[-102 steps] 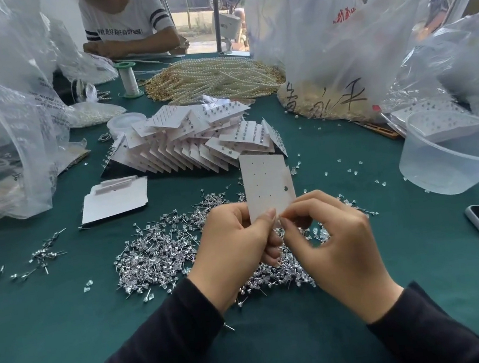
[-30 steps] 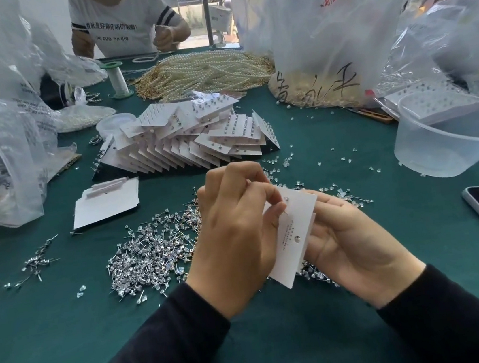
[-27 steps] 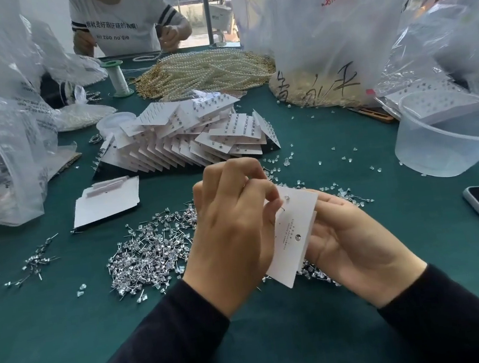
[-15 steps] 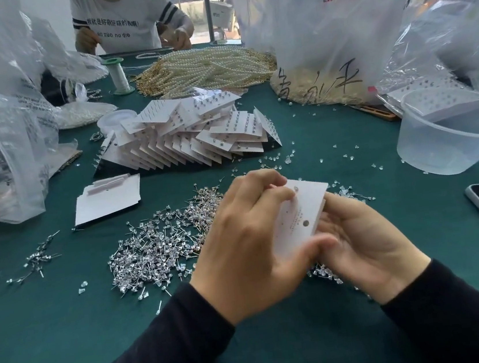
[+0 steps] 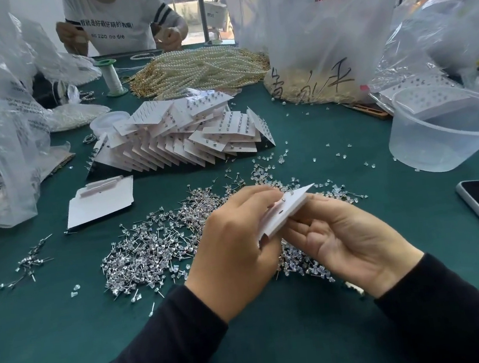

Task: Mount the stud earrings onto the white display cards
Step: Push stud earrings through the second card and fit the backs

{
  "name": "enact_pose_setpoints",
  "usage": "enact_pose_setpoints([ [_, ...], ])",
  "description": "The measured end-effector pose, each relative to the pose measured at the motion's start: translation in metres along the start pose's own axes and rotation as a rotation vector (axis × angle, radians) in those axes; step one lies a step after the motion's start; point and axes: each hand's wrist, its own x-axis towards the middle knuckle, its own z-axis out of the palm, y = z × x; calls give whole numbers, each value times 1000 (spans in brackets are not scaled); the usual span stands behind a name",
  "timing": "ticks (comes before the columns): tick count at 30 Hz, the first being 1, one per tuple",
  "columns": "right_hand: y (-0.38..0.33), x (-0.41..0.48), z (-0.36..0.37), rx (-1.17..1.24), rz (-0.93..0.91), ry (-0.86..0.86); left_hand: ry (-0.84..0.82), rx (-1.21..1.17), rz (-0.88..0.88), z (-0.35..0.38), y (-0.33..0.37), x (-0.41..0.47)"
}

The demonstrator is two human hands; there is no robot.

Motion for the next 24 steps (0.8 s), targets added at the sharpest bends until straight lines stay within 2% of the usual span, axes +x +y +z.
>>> enact_pose_setpoints([
  [3,0,0,-1,-52,-44,17,1,-6,11,0,-1,2],
  [5,0,-1,0,-135,-138,37,-4,-109,-48,-1,-1,3],
  [10,2,-5,2,-677,-566,202,-154,-511,-352,-3,4,1],
  [12,6,-6,4,-797,-651,201,-123,-563,-419,-3,4,2],
  [15,6,-6,4,-800,-664,164,-82,-570,-415,-5,4,5],
  [19,3,-8,5,-704,-640,43,15,-435,-394,-6,1,4],
  [22,-6,-12,3,-705,-619,-43,90,-463,-480,-3,-4,5],
  [24,-20,-14,-6,-849,-649,3,123,-537,-596,-4,-7,6],
])
